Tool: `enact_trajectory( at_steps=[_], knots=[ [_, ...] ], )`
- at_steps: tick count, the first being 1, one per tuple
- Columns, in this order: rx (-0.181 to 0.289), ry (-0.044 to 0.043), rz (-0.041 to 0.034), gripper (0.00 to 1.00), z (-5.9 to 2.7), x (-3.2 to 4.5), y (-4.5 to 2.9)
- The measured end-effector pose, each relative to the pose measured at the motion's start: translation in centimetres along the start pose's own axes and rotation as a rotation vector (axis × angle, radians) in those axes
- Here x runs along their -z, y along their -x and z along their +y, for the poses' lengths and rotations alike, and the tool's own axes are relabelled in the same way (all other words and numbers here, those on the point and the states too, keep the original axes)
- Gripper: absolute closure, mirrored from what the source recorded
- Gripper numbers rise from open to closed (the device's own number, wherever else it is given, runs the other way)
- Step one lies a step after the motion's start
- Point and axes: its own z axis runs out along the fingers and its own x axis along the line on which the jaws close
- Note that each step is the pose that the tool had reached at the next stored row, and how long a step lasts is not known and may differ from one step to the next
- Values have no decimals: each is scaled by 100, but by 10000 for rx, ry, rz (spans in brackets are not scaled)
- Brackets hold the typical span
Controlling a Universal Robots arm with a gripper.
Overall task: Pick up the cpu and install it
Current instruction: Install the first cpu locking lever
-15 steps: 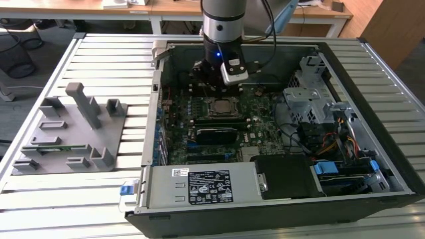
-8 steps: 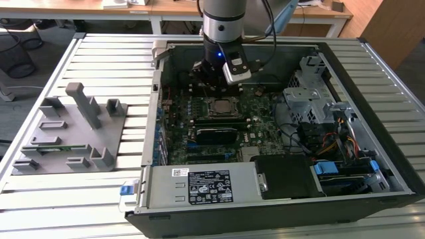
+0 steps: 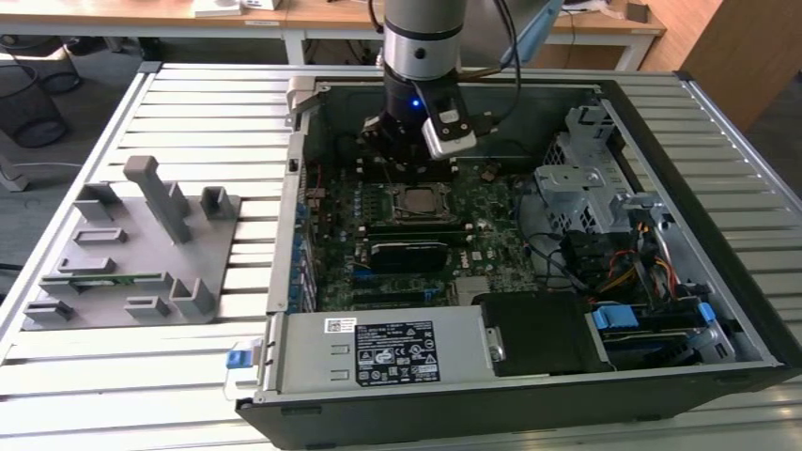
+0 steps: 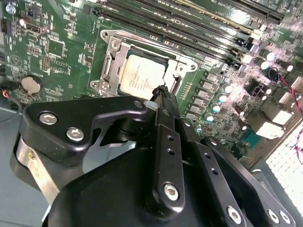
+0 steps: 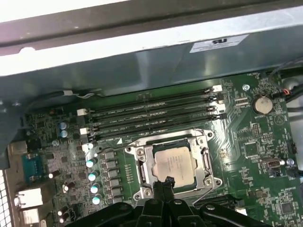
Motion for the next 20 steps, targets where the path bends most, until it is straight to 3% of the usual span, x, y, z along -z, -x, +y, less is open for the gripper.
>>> enact_trajectory(
  at_steps=[5,12,17,20],
  knots=[
    [376,19,13,89,-10,1,-53],
    [403,29,-8,89,-42,3,-242],
    [1059,35,15,89,-44,2,-253],
    [1165,48,11,89,-49,2,-278]
  ],
)
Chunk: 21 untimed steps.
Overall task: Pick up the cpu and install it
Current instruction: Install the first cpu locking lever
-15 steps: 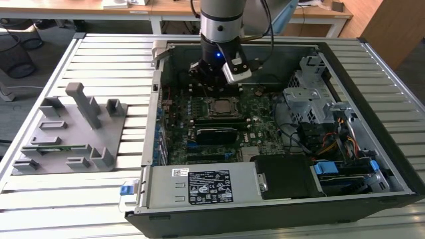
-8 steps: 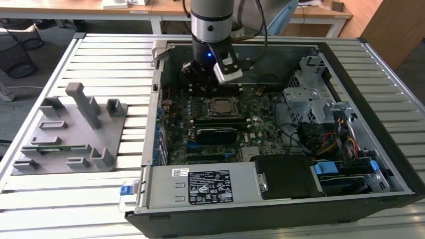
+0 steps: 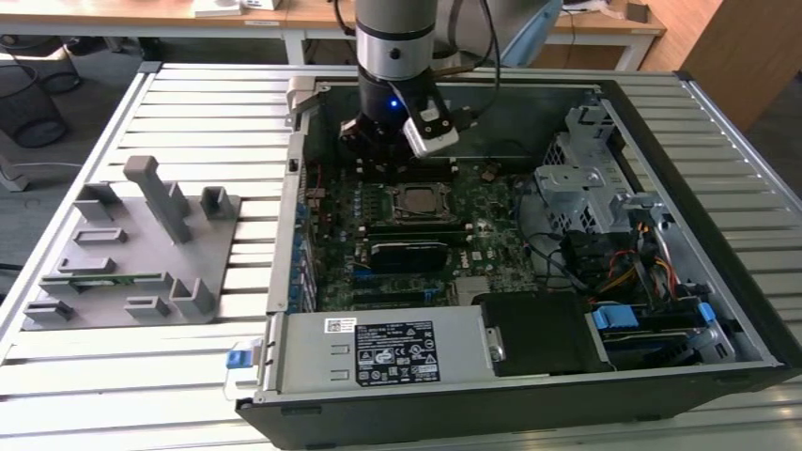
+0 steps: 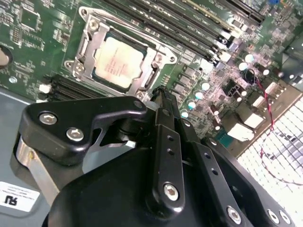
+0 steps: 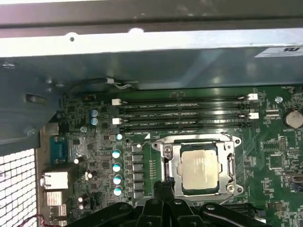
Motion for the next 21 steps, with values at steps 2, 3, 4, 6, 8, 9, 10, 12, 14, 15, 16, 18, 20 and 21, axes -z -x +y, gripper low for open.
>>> enact_trajectory(
  at_steps=[2,3,4,6,8,9,10,12,14,15,16,18,20,21],
  knots=[
    [1,8,-8,89,-2,0,-36],
    [1,11,-12,89,0,0,-51],
    [3,10,-15,89,0,0,-69],
    [8,13,-31,89,-3,1,-120],
    [15,19,-45,89,-5,2,-166],
    [18,21,-50,89,-6,2,-185],
    [21,23,-54,89,-5,2,-198],
    [35,24,-59,89,-2,2,-227],
    [45,25,-59,89,1,2,-232],
    [46,28,-59,89,2,2,-232],
    [46,27,-59,89,2,2,-233],
    [45,28,-58,89,8,2,-232],
    [44,27,-58,89,15,2,-232],
    [45,27,-58,89,16,2,-232]
  ],
)
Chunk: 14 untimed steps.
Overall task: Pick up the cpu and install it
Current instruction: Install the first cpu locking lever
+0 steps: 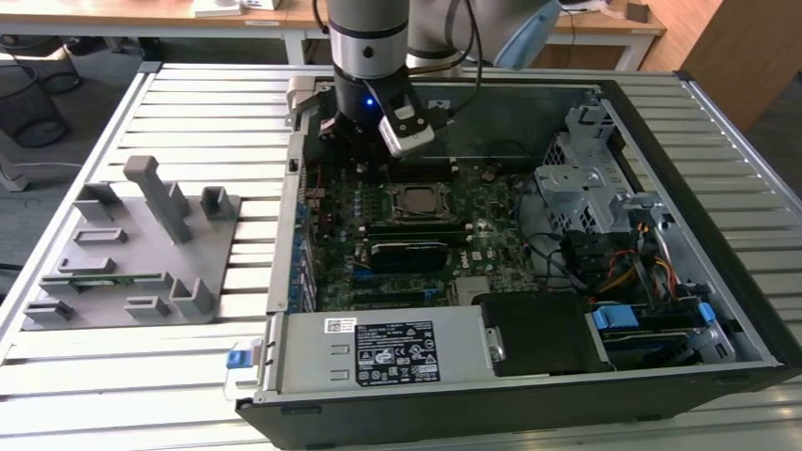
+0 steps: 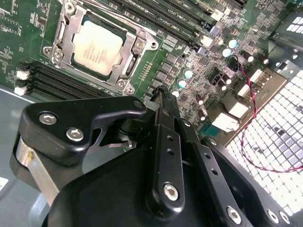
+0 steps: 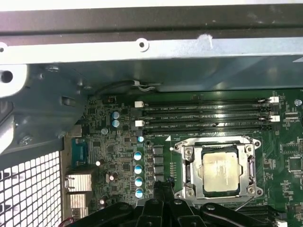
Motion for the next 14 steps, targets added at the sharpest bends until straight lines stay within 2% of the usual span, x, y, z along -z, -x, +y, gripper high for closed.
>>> enact_trajectory(
  at_steps=[14],
  knots=[
    [1,-1,0,89,25,2,-4]
  ],
)
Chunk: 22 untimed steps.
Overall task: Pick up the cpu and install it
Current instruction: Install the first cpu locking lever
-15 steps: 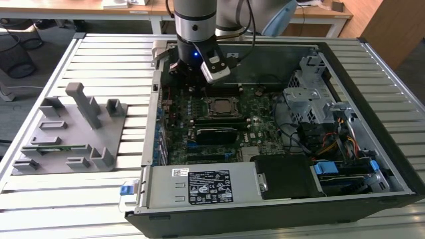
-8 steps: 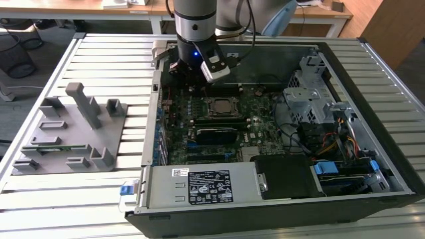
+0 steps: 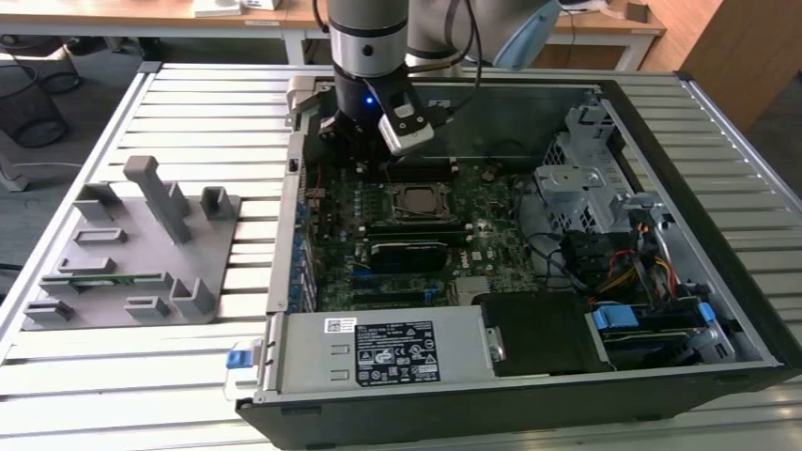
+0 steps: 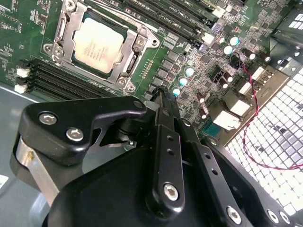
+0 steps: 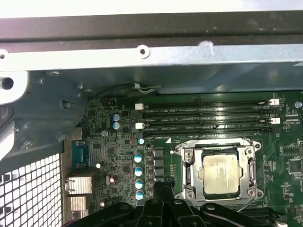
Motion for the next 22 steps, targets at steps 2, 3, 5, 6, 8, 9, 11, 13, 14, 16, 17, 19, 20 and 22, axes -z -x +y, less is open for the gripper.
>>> enact_trajectory(
  at_steps=[2,3,5,6,8,9,11,13,14,16,17,19,20,22],
  knots=[
    [3,3,-1,89,12,8,0],
    [4,2,-1,89,20,14,-1],
    [9,0,0,89,34,30,-2],
    [12,3,-2,89,50,33,-3],
    [19,1,0,89,81,36,-5],
    [22,2,0,89,96,38,-6],
    [23,2,0,89,125,39,-8],
    [23,2,0,89,155,38,-12],
    [22,2,-1,89,167,38,-15],
    [25,3,2,89,178,38,-26],
    [28,6,1,89,178,38,-31],
    [36,8,0,89,187,37,-35],
    [40,7,1,89,204,37,-36],
    [52,8,1,89,243,35,-38]
  ],
)
